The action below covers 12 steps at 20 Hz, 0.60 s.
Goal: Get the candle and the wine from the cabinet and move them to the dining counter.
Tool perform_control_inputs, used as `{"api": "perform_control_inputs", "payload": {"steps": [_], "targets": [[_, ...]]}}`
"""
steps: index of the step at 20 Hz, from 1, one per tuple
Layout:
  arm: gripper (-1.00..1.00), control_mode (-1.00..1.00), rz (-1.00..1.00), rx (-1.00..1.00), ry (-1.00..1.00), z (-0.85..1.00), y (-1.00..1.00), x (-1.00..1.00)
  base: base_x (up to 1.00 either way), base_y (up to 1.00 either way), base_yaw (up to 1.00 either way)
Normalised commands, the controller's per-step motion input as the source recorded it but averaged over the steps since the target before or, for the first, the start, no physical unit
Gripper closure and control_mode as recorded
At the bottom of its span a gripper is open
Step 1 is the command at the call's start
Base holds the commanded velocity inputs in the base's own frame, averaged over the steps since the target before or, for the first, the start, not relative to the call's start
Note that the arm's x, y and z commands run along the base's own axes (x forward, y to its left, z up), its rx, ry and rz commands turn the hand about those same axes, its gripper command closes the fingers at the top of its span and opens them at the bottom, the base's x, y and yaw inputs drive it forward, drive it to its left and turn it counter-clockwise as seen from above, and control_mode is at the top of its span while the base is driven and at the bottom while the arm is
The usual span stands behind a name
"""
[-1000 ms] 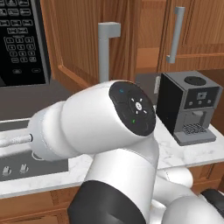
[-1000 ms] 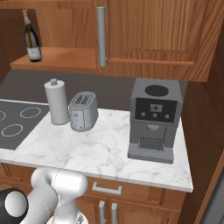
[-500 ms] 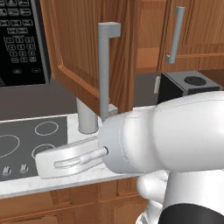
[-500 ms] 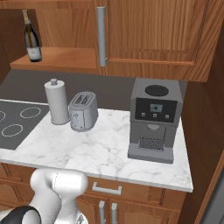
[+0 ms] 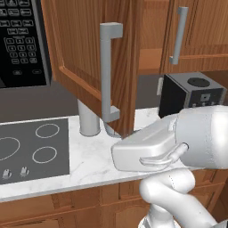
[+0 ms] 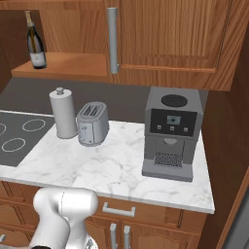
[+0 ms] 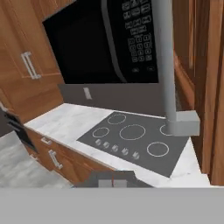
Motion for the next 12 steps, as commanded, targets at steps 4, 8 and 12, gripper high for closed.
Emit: {"api": "perform_control_inputs", "payload": {"steps": [4,8,12], "targets": [[1.0,-1.0,0.0,0.0,-0.21,0.33,-0.59,0.0,0.0,0.0,0.0],[1.0,-1.0,0.0,0.0,-0.14,0.27,-0.66,0.0,0.0,0.0,0.0],[1.0,-1.0,0.0,0.0,-0.07,0.24,-0.71,0.0,0.0,0.0,0.0]]}}
